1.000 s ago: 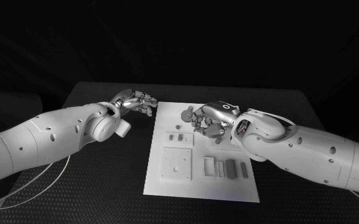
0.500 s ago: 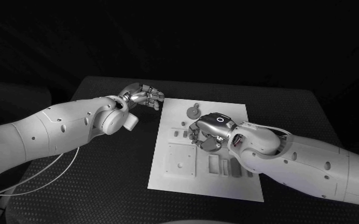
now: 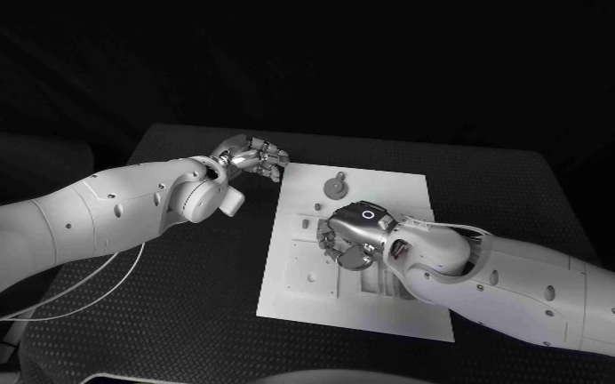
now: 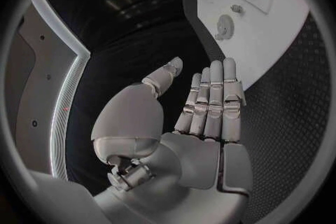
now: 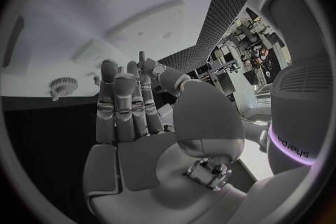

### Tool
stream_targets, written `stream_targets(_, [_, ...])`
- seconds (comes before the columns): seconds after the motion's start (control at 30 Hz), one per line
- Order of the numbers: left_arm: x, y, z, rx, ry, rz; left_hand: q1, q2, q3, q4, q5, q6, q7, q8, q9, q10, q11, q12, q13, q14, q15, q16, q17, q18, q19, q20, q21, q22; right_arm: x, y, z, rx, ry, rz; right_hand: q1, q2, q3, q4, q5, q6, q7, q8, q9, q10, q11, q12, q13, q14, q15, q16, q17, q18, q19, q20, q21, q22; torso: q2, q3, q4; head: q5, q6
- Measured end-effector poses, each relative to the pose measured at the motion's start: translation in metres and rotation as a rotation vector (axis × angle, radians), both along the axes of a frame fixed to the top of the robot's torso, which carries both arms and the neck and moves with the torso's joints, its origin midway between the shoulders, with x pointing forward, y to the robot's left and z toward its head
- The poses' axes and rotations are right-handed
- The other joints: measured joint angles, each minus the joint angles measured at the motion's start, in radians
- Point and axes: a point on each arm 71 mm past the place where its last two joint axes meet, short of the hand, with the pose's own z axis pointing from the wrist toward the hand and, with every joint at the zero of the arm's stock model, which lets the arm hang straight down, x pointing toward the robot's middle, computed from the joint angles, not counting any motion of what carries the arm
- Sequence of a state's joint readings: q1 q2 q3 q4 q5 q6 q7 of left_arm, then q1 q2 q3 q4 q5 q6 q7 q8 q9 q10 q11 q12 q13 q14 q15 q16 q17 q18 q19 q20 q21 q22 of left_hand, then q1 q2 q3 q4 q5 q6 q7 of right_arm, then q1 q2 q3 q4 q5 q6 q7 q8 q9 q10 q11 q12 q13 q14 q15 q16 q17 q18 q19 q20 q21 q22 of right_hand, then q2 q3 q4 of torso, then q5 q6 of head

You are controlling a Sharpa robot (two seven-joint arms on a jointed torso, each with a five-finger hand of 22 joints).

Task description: Assemble the parts on the task board

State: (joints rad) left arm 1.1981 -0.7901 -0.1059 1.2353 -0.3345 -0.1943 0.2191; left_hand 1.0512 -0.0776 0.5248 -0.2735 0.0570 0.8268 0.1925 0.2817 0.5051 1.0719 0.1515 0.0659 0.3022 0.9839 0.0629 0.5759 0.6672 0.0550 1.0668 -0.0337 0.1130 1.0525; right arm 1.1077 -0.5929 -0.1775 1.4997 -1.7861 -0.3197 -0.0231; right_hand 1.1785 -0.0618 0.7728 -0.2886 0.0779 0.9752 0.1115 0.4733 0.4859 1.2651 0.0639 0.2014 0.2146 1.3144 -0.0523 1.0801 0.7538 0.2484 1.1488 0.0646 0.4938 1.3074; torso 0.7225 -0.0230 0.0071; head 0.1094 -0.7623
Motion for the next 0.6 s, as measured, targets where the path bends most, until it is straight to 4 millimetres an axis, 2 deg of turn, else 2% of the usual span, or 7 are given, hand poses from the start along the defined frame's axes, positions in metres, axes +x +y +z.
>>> stream_targets(0.27, [0.0,-0.001,0.0,-0.001,-0.001,-0.001,0.0,0.0,0.0,0.0,0.0,0.0,0.0,0.0,0.0,0.0,0.0,0.0,0.0,0.0,0.0,-0.004,0.0,0.0,0.0,0.0,0.0,0.0,-0.003,0.002,-0.009,-0.022,0.002,0.003,0.0,0.0,0.0,0.0,0.0,0.0,0.0,0.0,0.001,0.0,0.0,0.0,0.0,-0.001,0.001,0.004,0.0,0.0,-0.004,-0.004,0.0,0.0,0.0,0.0,0.001,0.009,-0.01])
stream_targets(0.6, [0.0,-0.001,0.0,-0.001,-0.001,-0.001,0.0,0.0,0.0,0.0,0.0,0.0,0.0,0.0,0.0,0.0,0.0,0.0,-0.001,0.0,0.0,-0.004,0.001,0.0,0.0,0.0,0.0,0.0,-0.004,0.004,-0.013,-0.039,0.002,0.008,0.0,0.0,0.001,0.002,0.0,0.0,0.0,0.0,0.003,0.002,0.002,0.0,0.001,0.001,-0.002,0.004,-0.001,0.0,-0.004,-0.004,0.004,0.0,0.0,0.0001,0.0004,0.014,-0.015])
